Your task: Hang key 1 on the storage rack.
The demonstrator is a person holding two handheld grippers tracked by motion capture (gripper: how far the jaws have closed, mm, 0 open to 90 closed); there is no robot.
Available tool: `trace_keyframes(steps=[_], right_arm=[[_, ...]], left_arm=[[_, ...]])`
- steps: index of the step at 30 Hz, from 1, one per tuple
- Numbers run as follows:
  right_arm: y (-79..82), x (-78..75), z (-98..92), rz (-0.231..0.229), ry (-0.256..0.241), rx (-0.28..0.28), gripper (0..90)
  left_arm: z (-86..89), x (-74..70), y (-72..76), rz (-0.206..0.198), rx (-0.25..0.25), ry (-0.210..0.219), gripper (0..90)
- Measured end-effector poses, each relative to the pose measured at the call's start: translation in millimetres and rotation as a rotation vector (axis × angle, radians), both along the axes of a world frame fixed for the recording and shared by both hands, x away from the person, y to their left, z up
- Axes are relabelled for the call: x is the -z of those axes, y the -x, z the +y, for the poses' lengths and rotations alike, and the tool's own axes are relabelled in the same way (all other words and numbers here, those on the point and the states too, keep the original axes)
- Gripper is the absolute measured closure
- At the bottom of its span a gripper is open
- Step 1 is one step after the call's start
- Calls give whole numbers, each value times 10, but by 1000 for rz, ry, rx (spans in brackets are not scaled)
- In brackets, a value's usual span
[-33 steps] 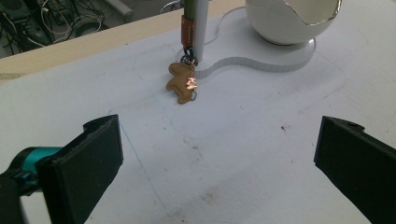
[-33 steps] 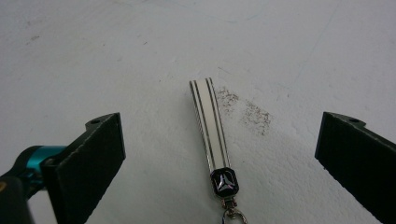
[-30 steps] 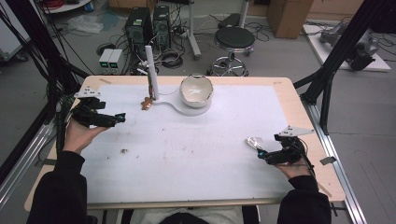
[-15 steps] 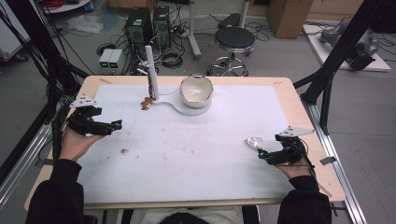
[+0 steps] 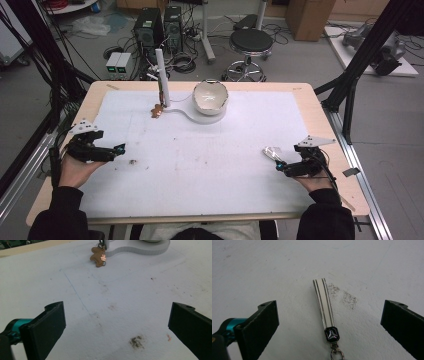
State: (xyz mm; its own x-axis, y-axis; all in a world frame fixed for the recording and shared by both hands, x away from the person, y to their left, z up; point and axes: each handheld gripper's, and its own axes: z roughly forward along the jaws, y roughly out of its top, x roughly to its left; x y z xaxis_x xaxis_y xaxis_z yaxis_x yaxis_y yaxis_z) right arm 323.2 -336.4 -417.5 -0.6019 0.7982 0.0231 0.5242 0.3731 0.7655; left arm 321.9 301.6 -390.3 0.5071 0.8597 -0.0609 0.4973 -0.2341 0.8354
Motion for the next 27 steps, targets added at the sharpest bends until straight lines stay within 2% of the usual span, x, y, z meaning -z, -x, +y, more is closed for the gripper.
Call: trace_keyframes(steps=[8, 13, 17, 27], right_arm=[[1, 8, 15, 5, 9, -1, 7], [3, 11, 15, 6, 10, -1, 7], [8, 12, 16, 9, 9, 1, 7], [-4, 25, 17, 19, 21, -11, 7]], left_arm=[[-21, 194, 174, -13, 47, 4, 17], [-69, 303, 239, -20, 76, 37, 17], [-99, 373, 259, -7, 93, 26, 17], [-44, 449, 341, 5, 87, 38, 17]])
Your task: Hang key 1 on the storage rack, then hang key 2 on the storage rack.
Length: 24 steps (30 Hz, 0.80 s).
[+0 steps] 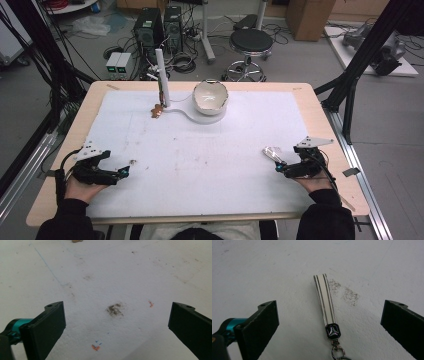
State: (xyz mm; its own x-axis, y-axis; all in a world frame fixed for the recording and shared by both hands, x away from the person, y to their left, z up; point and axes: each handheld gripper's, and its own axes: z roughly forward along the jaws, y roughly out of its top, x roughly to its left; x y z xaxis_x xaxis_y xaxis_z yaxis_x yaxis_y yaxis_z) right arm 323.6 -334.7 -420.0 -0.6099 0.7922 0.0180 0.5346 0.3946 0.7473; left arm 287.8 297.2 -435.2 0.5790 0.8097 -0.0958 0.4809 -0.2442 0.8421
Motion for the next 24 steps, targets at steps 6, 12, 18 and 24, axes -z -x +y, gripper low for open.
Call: trace_keyframes(steps=[6, 12, 18, 24], right_arm=[[-20, 2, 22, 12, 11, -18, 7], [-40, 9, 43, 17, 15, -35, 14], [-89, -4, 114, 17, 25, -60, 20], [-161, -10, 188, 23, 50, -79, 20]], left_arm=[[37, 23, 7, 6, -7, 4, 17], [73, 26, 25, 1, -13, 12, 17], [94, 19, 50, -7, -16, 14, 17], [110, 18, 48, -11, -18, 21, 17]])
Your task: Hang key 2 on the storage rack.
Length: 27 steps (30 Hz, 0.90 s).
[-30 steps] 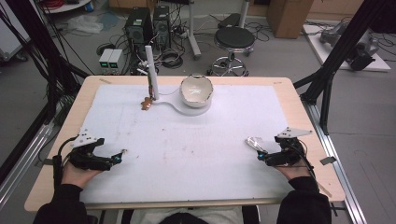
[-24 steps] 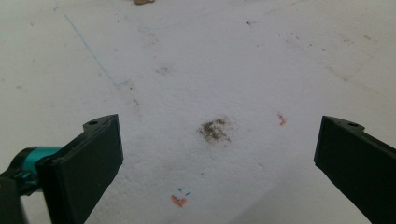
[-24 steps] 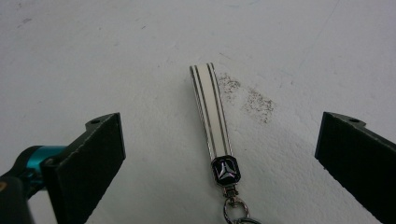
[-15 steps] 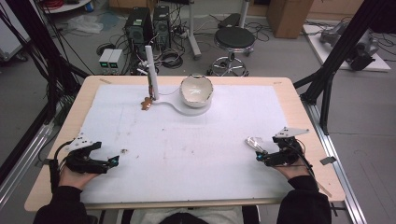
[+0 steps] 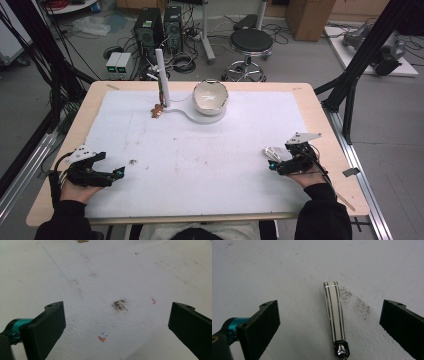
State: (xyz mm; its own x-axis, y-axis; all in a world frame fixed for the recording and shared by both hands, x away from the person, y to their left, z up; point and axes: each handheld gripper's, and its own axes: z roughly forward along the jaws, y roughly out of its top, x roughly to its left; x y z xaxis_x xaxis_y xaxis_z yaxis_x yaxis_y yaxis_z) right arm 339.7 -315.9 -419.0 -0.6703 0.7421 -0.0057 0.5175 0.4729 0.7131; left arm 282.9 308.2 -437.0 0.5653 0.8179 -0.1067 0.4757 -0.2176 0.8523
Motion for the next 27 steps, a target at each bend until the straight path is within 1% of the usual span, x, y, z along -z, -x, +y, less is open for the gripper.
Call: trace_keyframes(steps=[6, 12, 17, 18, 19, 21, 24, 26, 27], right_arm=[[-32, 2, 82, 4, 17, -13, 20], [-78, 17, 144, 15, 47, -23, 20], [-114, 33, 168, 23, 72, -18, 22], [-121, 37, 174, 23, 78, -9, 23], [-129, 42, 175, 24, 86, -7, 36], [-144, 50, 179, 34, 88, -8, 46], [-169, 71, 187, 57, 95, 13, 67], [-184, 87, 182, 67, 109, 27, 117], [-190, 93, 178, 73, 109, 22, 135]], left_arm=[[-4, -5, 9, -5, 7, 5, 17], [-4, -8, 15, -6, 11, 3, 17], [-3, -3, 17, -4, 15, 1, 17], [-6, -3, 20, -6, 13, 0, 17], [-8, -6, 25, -10, 13, 1, 17], [-6, -12, 28, -16, 15, 0, 17], [-4, -13, 32, -17, 13, 1, 17], [-2, -12, 33, -15, 11, 0, 17], [-1, -10, 33, -14, 11, 0, 17]])
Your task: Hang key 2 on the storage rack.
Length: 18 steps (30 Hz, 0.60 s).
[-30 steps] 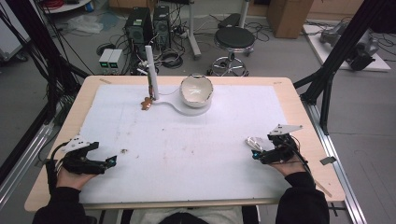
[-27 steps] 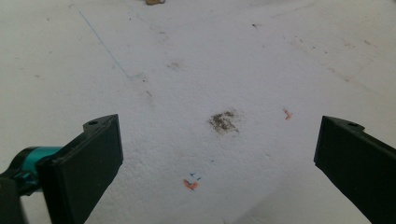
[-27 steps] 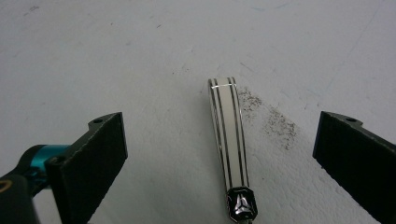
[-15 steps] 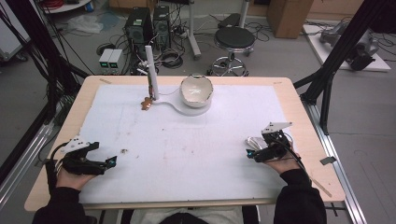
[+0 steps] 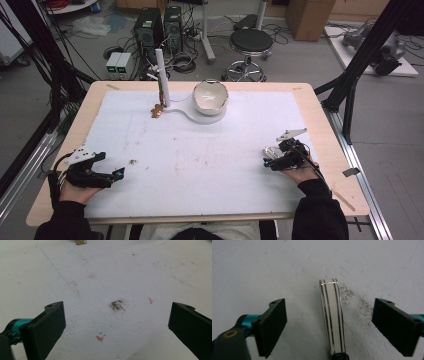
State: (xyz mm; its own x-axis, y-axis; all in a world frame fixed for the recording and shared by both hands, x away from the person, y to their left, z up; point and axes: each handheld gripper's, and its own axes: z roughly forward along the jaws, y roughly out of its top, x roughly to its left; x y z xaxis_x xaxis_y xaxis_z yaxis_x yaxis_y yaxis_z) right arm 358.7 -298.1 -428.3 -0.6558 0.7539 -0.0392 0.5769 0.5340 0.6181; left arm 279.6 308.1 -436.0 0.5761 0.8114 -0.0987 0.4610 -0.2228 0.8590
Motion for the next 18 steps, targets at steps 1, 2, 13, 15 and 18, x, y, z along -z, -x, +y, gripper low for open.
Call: trace_keyframes(steps=[1, 2, 13, 15, 18], right_arm=[[-3, 3, 1, 7, -5, -2, 144], [-3, 3, 1, 12, -8, -5, 161], [19, -13, 6, 4, 8, -22, 369], [24, -12, 8, -1, 19, -22, 414], [26, -10, 17, 3, 36, -17, 461]], left_arm=[[1, 1, 0, 1, 1, 1, 17], [3, 2, -1, 1, 0, -1, 17], [-14, -9, -6, -9, 9, 8, 17], [-20, -7, -9, -8, 11, 9, 17], [-19, -6, -12, -5, 13, 3, 17]])
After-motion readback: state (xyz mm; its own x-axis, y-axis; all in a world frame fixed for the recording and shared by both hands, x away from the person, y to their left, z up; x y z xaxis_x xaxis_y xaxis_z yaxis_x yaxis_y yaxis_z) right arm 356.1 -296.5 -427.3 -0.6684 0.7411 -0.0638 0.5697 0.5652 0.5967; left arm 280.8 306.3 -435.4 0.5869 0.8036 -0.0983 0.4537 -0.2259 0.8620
